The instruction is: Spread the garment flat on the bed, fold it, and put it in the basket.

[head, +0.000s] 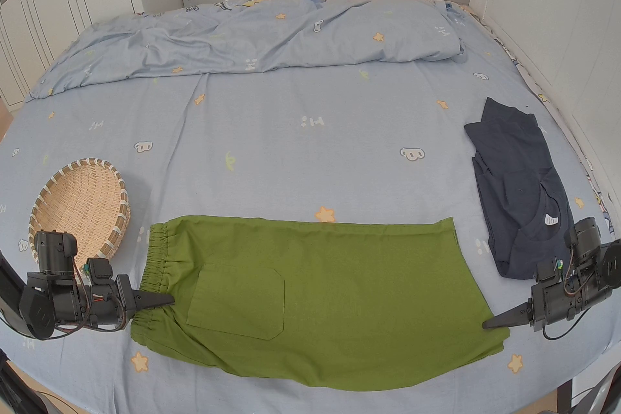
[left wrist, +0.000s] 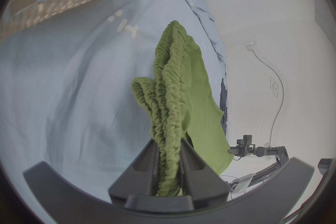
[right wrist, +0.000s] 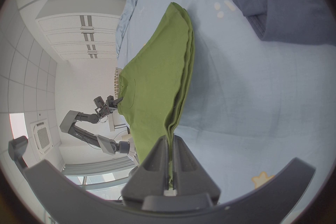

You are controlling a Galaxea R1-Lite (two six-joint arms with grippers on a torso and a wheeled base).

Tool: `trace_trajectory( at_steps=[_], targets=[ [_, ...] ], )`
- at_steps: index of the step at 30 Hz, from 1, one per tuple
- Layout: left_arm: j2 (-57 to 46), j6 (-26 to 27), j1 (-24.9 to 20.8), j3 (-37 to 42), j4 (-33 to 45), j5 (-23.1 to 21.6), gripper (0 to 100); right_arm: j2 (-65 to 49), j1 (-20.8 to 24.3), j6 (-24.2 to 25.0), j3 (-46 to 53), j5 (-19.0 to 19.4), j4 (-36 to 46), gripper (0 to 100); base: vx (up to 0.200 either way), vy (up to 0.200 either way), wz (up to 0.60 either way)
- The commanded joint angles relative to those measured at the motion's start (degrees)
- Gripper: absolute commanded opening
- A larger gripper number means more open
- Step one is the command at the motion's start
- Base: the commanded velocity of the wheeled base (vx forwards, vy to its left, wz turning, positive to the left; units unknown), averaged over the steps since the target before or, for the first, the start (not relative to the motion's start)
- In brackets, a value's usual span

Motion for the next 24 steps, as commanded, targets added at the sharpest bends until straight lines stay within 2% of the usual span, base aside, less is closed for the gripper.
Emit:
trace_trajectory(
  at_steps=[1,10,11,14,21,24],
  targets=[
    [-2.83,1.2,1.22,3.74,-0.15,0.09,0,-0.83,1.32,0.04,4.78,0.03,-4.12,0,0.0,0.0,0.0],
    [-2.65,1.9,1.22,3.83,-0.15,0.26,0,1.98,1.59,-0.13,5.57,-0.06,-6.93,0,0.0,0.0,0.0],
    [-2.74,1.99,1.22,3.83,-0.06,0.35,0,2.16,1.59,-0.05,5.39,-0.06,-6.93,100,0.0,0.0,0.0],
    [-4.15,1.99,1.4,3.83,-0.06,0.44,0,2.33,1.06,0.04,5.04,-0.06,-7.02,100,0.0,0.0,0.0],
    [-12.94,2.08,5.79,2.86,0.73,0.44,0,1.28,-1.4,0.39,4.69,-0.59,-11.24,100,0.0,0.0,0.0],
    [-16.72,2.43,7.2,1.81,3.71,0.44,0,-3.38,-1.93,0.83,2.14,-2.52,-11.85,100,0.0,0.0,0.0]
  ],
)
